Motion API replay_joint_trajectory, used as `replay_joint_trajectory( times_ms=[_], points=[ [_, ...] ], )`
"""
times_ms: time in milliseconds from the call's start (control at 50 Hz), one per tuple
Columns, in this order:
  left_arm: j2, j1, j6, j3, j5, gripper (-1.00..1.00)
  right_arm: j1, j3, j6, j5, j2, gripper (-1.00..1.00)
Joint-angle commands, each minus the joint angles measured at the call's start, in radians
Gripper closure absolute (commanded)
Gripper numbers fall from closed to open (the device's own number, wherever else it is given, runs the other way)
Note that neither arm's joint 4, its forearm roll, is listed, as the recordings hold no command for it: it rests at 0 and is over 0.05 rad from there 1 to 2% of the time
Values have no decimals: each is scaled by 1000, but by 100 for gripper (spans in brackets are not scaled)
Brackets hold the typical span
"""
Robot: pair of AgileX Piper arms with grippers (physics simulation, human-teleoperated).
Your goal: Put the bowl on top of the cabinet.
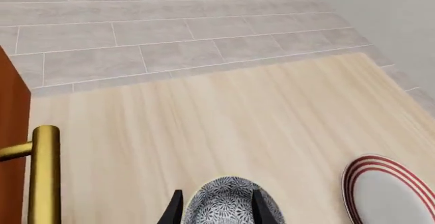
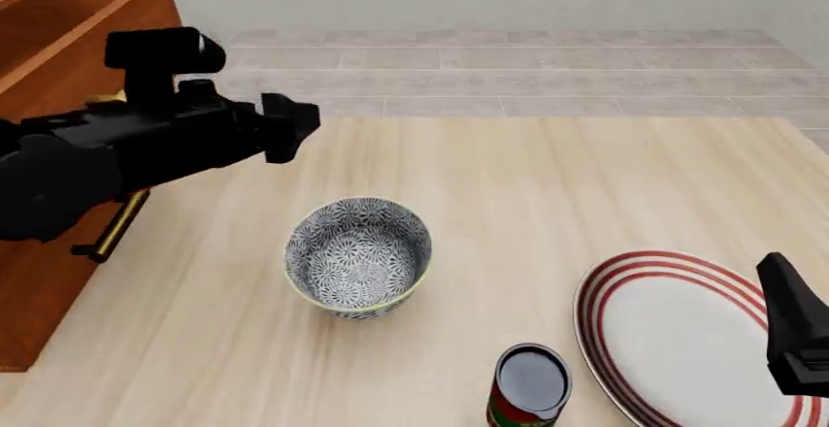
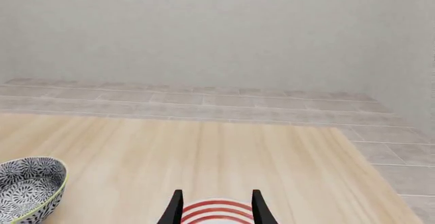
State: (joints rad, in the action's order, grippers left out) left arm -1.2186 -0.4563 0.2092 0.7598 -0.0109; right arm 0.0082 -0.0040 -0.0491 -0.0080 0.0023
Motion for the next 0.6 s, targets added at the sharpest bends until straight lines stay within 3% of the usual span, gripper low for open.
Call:
replay_joint_trajectory(
  times_ms=[20,600],
  points=[
    [-49,24,27,-18,-21,-100,3,0,-4,0,0,-100],
    [-177,23,94,-87,-133,-100,3,0,-2,0,0,-100]
  ],
)
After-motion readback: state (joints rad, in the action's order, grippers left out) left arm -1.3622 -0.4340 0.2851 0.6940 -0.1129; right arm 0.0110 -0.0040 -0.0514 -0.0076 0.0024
